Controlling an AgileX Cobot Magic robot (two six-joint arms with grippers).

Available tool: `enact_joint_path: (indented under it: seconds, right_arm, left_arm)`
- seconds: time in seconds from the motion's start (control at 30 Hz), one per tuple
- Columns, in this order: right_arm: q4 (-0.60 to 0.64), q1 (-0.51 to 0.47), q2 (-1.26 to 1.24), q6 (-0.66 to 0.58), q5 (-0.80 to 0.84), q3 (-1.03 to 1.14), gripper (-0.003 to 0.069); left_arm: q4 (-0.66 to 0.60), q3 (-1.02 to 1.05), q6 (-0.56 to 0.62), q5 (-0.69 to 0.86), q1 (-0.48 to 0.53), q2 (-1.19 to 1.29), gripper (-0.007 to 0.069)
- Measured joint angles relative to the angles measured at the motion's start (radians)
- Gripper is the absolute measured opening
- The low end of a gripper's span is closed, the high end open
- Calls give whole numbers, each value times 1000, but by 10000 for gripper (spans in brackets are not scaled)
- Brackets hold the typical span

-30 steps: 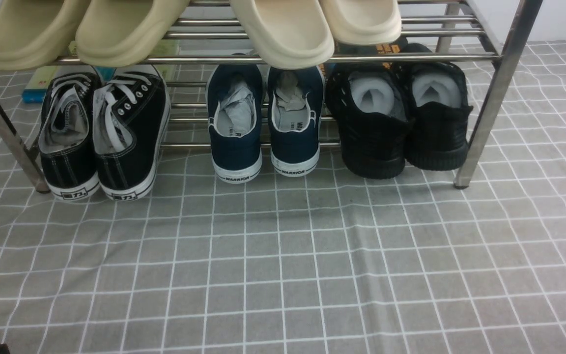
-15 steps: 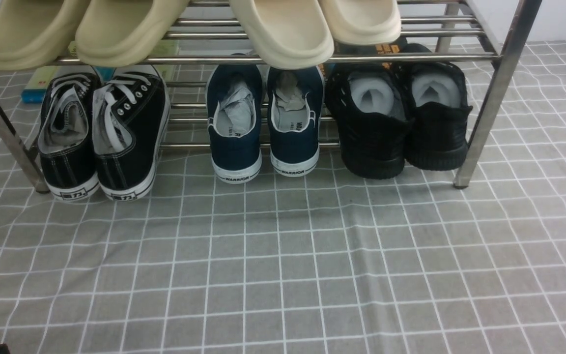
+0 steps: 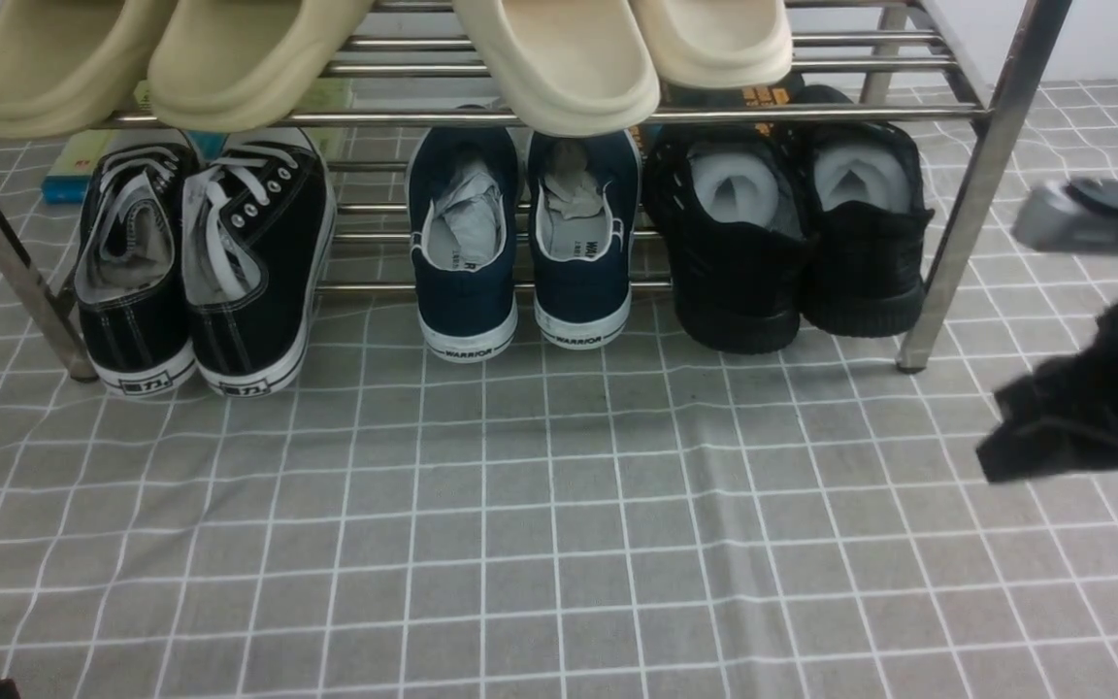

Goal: Take the shoes off the shelf with your hand from the grey coffee tablecloth.

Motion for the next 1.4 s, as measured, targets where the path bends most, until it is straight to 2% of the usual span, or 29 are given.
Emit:
enact_joint_path:
  seconds: [0.17,0.27,0.33,0.37,0.5,0.6,0.83,1.0,1.17,1.27,1.3,1.4]
  right_arm:
    - [-91,68,91,24,-61,-169,399]
    - [-136,143,143,-12,-123,-237,503]
    - [-154,168,161,-26,-148,-255,537]
    - [-187,204,195,-36,-193,-281,589]
    - [-228,245,274,-39,-254,-353,638]
    - [-240,249,326,-39,-263,-400,633]
    - [-281,251,481,-39,-274,-517,553]
    - [-306,251,542,-39,-283,-530,521]
    - [-321,251,597,-39,-299,-532,438]
    - [-332,251,603,-40,-304,-533,331]
    - [-336,251,603,-42,-304,-535,213]
    - [-334,254,592,-43,-295,-535,48]
  left_arm:
    - [0,0,0,0,0,0,240]
    - [0,0,0,0,0,0,240]
    - [0,0,0,0,0,0,240]
    - [0,0,0,0,0,0,240]
    - [0,0,0,0,0,0,240]
    - [0,0,0,0,0,0,240]
    - [0,0,0,0,0,0,240]
    - [0,0,0,0,0,0,240]
    - [0,0,0,0,0,0,240]
    - [0,0,0,0,0,0,240]
    - [0,0,0,0,0,0,240]
    - [0,0,0,0,0,0,240]
